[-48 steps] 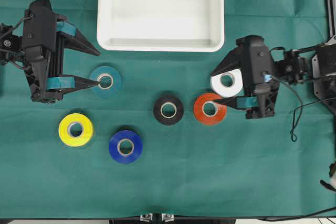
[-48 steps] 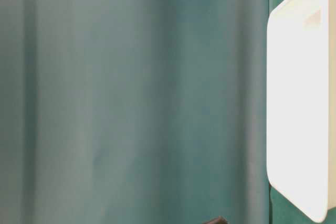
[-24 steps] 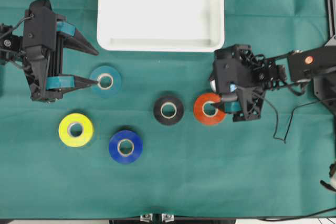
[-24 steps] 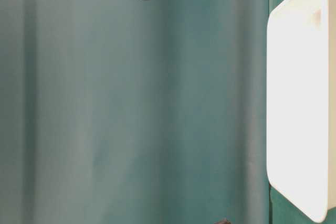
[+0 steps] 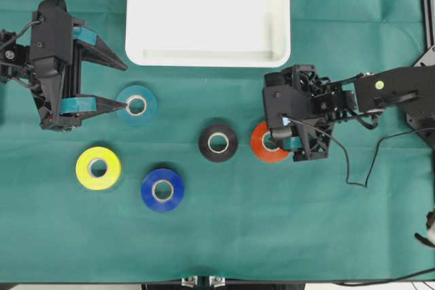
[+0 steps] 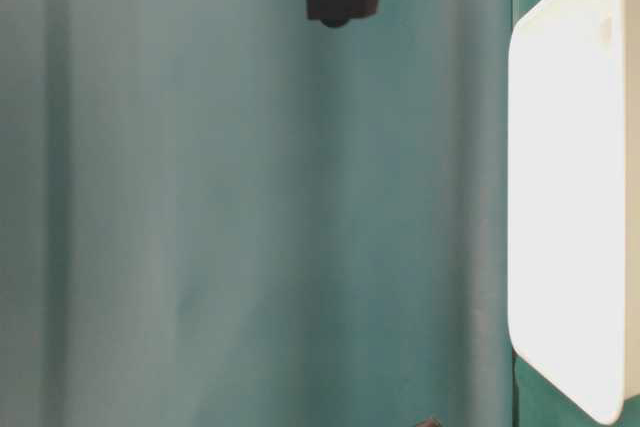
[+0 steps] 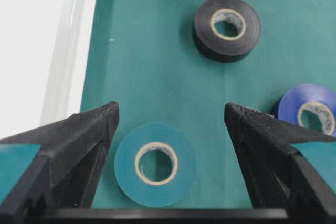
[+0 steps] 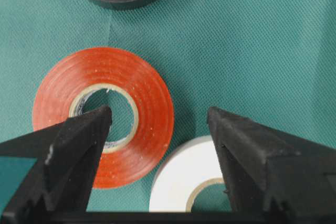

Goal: Put the tape alternately from left to right into the white case.
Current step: 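Lift the red tape with the right gripper and place it in the tray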

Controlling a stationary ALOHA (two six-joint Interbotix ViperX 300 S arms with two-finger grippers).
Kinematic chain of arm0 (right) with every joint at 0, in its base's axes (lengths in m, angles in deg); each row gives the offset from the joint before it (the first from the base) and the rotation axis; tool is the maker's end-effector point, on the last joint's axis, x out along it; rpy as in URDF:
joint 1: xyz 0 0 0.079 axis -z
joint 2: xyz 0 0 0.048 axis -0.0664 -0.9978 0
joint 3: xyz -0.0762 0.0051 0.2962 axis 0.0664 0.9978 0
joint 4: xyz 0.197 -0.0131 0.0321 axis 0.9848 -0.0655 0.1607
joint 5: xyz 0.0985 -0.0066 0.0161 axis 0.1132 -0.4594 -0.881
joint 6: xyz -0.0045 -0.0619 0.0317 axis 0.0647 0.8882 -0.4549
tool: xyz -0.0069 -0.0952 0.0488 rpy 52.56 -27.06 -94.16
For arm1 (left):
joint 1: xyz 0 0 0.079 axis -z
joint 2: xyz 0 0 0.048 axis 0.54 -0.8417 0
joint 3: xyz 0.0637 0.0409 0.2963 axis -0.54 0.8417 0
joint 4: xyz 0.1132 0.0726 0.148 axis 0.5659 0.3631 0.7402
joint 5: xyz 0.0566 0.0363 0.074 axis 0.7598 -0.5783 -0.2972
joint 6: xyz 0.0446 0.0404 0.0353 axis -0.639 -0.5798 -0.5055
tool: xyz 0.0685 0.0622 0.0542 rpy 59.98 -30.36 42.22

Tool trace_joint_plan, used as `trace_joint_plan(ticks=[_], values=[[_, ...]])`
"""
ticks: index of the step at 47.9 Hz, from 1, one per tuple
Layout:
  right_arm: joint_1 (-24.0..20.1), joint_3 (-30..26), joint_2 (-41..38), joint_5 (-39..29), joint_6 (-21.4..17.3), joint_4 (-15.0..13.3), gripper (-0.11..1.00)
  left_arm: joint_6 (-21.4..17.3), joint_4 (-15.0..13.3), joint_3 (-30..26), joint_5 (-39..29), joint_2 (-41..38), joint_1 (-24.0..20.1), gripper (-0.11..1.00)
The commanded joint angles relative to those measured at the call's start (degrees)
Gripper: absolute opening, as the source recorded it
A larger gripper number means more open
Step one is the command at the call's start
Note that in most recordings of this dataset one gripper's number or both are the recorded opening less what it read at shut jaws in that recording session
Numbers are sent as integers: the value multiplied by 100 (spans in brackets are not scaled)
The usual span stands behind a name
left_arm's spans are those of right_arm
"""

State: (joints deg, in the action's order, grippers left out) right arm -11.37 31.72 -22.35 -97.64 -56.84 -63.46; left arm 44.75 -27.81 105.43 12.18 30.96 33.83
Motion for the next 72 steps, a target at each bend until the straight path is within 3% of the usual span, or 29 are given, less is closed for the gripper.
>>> trace_joint_plan(ticks=[1, 31, 34, 40, 43, 61, 72], values=[[-26, -114, -18, 114, -9, 0, 83, 9, -9, -44, 18, 26, -26, 85], [0, -272, -396, 202, -9, -9, 78, 9, -9, 26, 26, 18, -53, 85], [0, -299, -396, 193, 0, -9, 70, 9, -9, 26, 26, 18, -53, 85], [0, -308, -396, 185, 0, -9, 36, 9, -9, 44, 18, 18, -53, 85], [0, -308, -396, 176, 0, -9, 26, 9, -9, 44, 18, 18, -53, 84], [0, -510, -352, -193, -9, -9, 26, 9, -9, 62, 18, 18, -53, 84], [0, -721, 149, -563, -9, -9, 26, 9, -9, 62, 18, 26, -53, 85]])
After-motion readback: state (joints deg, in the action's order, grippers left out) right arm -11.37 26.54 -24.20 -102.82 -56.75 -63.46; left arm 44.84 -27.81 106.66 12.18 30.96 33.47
